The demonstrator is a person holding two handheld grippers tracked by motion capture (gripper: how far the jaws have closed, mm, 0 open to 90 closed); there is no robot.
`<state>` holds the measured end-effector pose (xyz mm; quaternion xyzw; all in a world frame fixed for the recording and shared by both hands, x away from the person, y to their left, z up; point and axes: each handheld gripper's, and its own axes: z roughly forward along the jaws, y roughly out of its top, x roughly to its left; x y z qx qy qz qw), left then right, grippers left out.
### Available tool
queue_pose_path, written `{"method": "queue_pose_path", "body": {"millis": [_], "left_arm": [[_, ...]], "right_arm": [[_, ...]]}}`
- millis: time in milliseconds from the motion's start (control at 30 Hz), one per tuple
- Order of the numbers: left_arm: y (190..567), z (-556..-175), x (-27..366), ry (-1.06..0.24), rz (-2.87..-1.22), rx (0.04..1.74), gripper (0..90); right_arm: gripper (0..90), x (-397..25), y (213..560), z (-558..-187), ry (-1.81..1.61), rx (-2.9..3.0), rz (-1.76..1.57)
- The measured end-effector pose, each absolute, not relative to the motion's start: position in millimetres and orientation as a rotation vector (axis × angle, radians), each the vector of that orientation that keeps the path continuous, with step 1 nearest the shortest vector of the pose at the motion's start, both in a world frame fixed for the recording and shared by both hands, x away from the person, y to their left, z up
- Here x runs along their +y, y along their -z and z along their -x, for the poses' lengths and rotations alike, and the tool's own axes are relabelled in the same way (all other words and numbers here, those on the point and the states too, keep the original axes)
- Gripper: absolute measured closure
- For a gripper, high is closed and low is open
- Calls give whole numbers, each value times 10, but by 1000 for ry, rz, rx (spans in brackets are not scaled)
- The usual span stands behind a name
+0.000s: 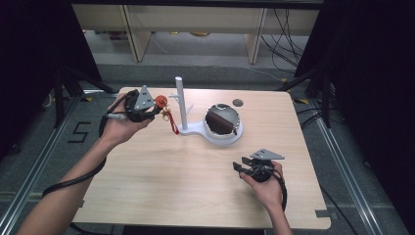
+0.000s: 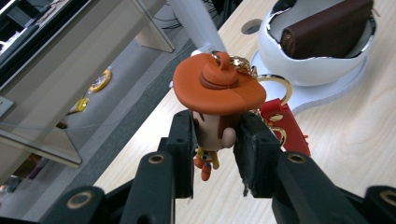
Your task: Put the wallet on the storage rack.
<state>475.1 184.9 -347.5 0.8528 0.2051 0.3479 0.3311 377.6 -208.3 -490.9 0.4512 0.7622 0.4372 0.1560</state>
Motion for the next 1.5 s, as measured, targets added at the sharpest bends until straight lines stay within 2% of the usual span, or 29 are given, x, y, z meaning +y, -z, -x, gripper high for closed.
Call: {"method": "queue_pose_path", "body": {"millis": [1500], "left_arm": [[3316,-4983,1804,-943,-2180,609,679]], "right_arm": [[546,-2083,4933,-3768,-1237,2194,-1313]]}}
